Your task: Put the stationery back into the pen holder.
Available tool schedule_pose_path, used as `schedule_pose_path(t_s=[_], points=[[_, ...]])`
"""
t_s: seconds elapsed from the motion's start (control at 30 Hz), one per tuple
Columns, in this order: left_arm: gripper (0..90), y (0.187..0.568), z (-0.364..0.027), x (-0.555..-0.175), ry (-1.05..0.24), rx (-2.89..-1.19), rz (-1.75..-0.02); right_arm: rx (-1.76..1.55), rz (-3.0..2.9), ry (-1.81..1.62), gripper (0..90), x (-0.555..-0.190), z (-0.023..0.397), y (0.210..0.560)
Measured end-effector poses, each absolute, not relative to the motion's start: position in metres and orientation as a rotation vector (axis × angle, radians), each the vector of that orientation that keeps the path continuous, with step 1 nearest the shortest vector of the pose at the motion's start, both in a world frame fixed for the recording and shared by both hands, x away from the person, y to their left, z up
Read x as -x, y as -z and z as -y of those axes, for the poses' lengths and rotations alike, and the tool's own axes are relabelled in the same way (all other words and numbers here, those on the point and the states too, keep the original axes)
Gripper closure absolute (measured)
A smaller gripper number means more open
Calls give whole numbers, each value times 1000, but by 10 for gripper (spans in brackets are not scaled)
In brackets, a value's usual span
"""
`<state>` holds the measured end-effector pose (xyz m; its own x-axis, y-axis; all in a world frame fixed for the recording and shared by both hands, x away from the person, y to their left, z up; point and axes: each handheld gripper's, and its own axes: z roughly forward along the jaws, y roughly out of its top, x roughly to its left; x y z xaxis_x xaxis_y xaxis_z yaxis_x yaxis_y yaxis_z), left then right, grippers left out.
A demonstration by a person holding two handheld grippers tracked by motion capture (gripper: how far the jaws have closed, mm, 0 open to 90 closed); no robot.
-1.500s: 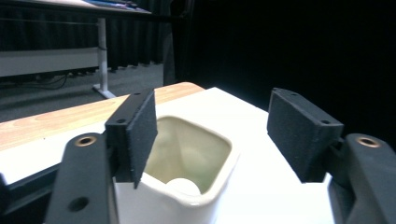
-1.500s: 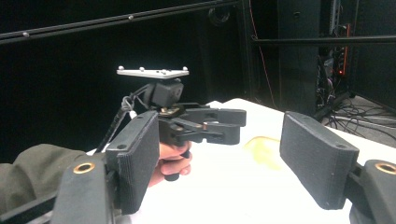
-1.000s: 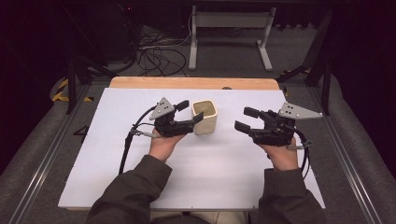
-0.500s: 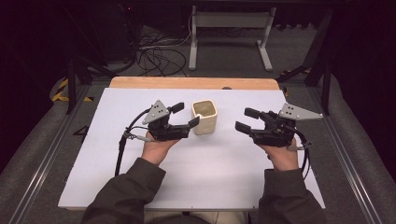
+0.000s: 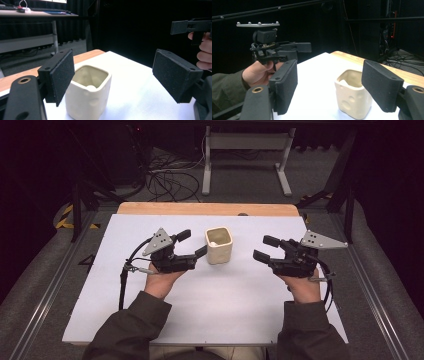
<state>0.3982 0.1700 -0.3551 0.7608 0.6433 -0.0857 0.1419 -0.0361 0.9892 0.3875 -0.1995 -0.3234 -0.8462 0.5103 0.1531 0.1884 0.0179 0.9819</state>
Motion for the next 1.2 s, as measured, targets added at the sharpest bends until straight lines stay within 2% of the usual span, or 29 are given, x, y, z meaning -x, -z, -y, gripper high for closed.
schedule_pose_path(t_s=[1.2], points=[[147,332,-208,-358,-472,-1625,-604,-734,-2015,-1921,297,-382,207,321]])
